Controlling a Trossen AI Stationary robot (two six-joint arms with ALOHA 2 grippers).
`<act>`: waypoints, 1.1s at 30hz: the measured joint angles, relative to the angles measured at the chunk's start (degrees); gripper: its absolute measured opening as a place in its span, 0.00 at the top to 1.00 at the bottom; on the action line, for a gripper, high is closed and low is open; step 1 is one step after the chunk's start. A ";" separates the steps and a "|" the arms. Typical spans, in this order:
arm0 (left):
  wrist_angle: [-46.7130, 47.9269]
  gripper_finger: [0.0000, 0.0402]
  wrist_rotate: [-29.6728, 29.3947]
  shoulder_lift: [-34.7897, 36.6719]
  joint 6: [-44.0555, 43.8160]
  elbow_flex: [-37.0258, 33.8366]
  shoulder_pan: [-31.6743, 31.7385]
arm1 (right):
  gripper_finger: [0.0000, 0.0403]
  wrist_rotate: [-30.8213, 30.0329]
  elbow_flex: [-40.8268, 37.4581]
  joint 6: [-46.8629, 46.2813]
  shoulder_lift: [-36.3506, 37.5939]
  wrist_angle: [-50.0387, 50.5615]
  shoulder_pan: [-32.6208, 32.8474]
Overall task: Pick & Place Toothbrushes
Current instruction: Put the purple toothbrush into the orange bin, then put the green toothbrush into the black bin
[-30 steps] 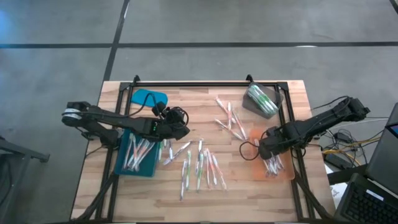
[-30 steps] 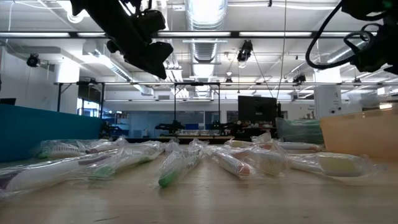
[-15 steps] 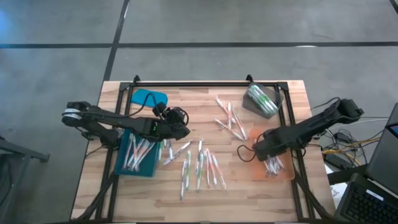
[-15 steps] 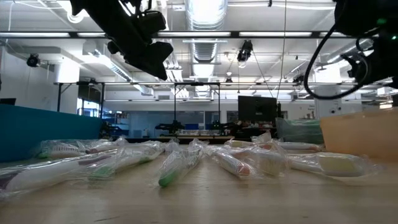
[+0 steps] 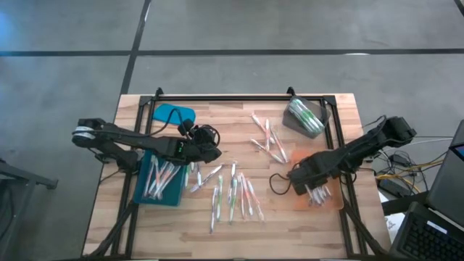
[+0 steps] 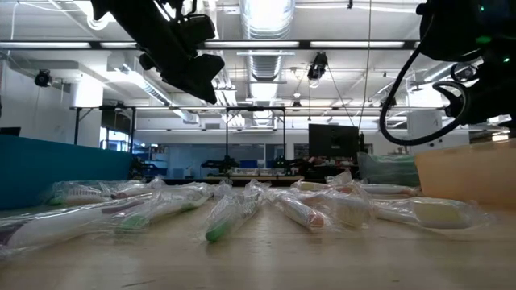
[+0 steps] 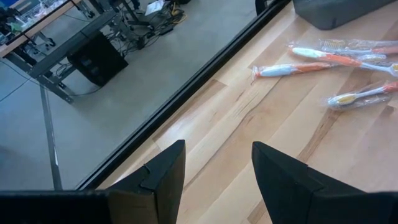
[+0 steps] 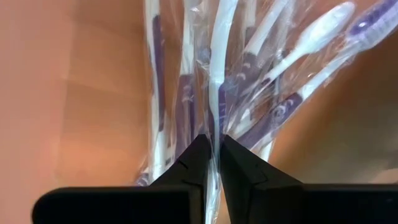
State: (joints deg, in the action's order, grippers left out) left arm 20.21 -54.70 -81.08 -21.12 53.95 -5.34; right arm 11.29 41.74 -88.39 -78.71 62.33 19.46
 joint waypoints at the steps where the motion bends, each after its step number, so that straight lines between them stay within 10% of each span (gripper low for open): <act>1: 0.04 0.53 0.00 0.00 0.00 0.00 0.02 | 0.94 0.55 0.00 0.22 -0.11 -0.08 -0.02; 19: -0.85 0.53 7.69 -0.02 1.00 -0.20 0.00 | 0.61 2.67 0.28 1.58 4.96 0.26 0.02; 33: -34.82 0.53 47.25 -0.02 21.98 -9.74 0.48 | 0.56 -17.92 1.74 6.70 13.48 -0.22 0.02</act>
State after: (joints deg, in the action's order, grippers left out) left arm -14.61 -7.44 -81.10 0.86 44.22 -4.86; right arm -6.64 43.47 -81.68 -65.23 62.11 19.49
